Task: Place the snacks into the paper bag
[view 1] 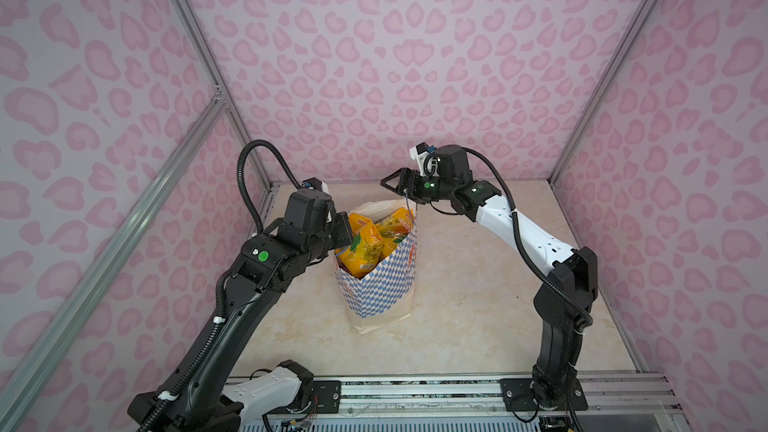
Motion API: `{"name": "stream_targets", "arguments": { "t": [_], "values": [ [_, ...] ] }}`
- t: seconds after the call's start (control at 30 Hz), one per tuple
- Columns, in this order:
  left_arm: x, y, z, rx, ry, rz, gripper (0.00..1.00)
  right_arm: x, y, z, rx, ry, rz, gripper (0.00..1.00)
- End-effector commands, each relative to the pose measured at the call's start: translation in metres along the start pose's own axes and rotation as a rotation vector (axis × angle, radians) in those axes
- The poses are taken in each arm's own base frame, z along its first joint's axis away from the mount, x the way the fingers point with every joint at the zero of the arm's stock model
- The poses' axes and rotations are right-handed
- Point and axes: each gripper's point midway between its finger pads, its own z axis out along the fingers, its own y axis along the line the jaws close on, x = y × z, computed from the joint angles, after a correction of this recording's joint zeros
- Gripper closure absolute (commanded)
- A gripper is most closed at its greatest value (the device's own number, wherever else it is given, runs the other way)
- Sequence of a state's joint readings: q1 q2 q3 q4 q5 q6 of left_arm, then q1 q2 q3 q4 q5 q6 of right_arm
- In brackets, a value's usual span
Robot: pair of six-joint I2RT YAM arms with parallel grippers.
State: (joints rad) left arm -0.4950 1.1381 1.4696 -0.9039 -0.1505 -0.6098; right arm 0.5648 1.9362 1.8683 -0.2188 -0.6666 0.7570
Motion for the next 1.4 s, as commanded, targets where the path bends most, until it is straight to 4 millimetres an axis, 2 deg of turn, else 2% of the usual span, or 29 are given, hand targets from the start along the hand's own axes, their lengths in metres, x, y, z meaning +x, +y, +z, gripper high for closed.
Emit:
{"name": "stream_targets", "arguments": {
  "t": [0.0, 0.1, 0.2, 0.33, 0.4, 0.53, 0.7, 0.77, 0.87, 0.9, 0.97, 1.03, 1.1, 1.13, 1.27, 1.33, 1.37],
  "values": [
    [0.004, 0.009, 0.000, -0.038, 0.002, -0.002, 0.97, -0.014, 0.051, -0.007, -0.234, -0.014, -0.067, 0.26],
    [0.008, 0.013, 0.003, -0.047, 0.011, -0.002, 0.97, -0.016, 0.073, -0.021, -0.309, -0.009, -0.110, 0.41],
    [0.010, 0.014, 0.006, -0.048, 0.014, -0.001, 0.97, -0.016, 0.097, -0.038, -0.388, -0.013, -0.135, 0.67],
    [0.011, 0.010, 0.009, -0.032, 0.026, 0.008, 0.97, -0.018, 0.130, -0.065, -0.503, -0.032, -0.149, 0.95],
    [0.011, 0.005, 0.009, -0.007, 0.034, 0.016, 0.97, -0.022, 0.141, -0.078, -0.535, -0.051, -0.156, 1.00],
    [0.007, -0.013, 0.008, 0.074, 0.040, 0.034, 0.97, -0.035, 0.155, -0.103, -0.603, -0.092, -0.149, 1.00],
    [-0.015, -0.049, 0.006, 0.195, 0.038, 0.040, 0.97, -0.047, 0.166, -0.131, -0.610, -0.132, -0.162, 1.00],
    [-0.027, -0.066, 0.006, 0.244, 0.033, 0.035, 0.97, -0.049, 0.164, -0.139, -0.583, -0.142, -0.174, 1.00],
    [-0.033, -0.091, 0.018, 0.291, 0.065, 0.048, 0.97, -0.052, 0.143, -0.152, -0.497, -0.165, -0.168, 1.00],
    [-0.037, -0.095, 0.020, 0.283, 0.080, 0.068, 0.97, -0.053, 0.134, -0.156, -0.468, -0.171, -0.162, 1.00],
    [-0.055, -0.085, 0.016, 0.198, 0.037, 0.085, 0.97, -0.058, 0.113, -0.165, -0.409, -0.183, -0.135, 1.00],
    [-0.067, -0.093, 0.011, 0.230, -0.018, 0.072, 0.97, -0.059, 0.099, -0.173, -0.373, -0.187, -0.118, 1.00],
    [-0.063, -0.113, 0.020, 0.302, 0.021, 0.067, 0.97, -0.059, 0.087, -0.180, -0.341, -0.191, -0.107, 1.00],
    [-0.059, -0.116, 0.027, 0.296, 0.054, 0.077, 0.97, -0.059, 0.081, -0.182, -0.324, -0.193, -0.100, 1.00],
    [-0.048, -0.102, 0.047, 0.203, 0.094, 0.066, 0.97, -0.051, 0.063, -0.190, -0.284, -0.208, -0.087, 1.00],
    [-0.036, -0.108, 0.056, 0.256, 0.110, 0.047, 0.97, -0.041, 0.048, -0.187, -0.256, -0.196, -0.064, 1.00],
    [-0.029, -0.103, 0.063, 0.232, 0.132, 0.050, 0.97, -0.034, 0.036, -0.183, -0.237, -0.181, -0.046, 1.00]
  ]
}}
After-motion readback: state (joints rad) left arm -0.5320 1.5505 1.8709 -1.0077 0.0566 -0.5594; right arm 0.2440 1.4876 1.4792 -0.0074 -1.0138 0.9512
